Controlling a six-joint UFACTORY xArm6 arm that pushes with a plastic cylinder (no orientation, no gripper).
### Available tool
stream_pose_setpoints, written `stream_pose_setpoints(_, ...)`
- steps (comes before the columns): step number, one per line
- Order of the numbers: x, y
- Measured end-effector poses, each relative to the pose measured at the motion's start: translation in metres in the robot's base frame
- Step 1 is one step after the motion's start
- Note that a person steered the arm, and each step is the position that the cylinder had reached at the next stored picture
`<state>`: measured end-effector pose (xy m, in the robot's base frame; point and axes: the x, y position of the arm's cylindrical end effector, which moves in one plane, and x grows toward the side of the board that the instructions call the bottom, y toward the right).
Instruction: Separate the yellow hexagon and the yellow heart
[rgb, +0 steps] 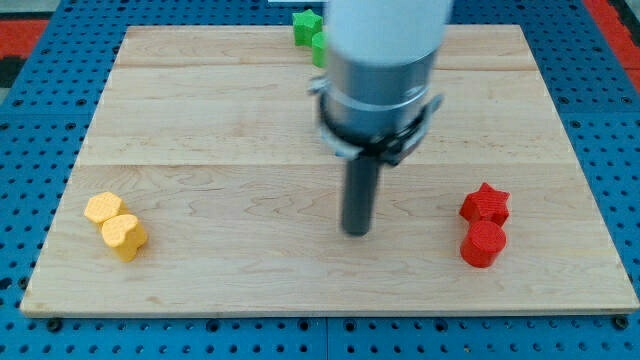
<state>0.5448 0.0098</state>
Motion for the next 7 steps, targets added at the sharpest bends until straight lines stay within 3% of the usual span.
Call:
stream_pose_setpoints(1,0.050,-0.067)
stream_pose_setpoints(2,0.052,-0.152)
stream_pose_setpoints(3,0.017,-0.214)
stream_pose_setpoints(5,0.003,-0.206)
stream_pose_setpoints(6,0.020,-0.242)
stream_pose_setpoints(7,-0.005,-0.280)
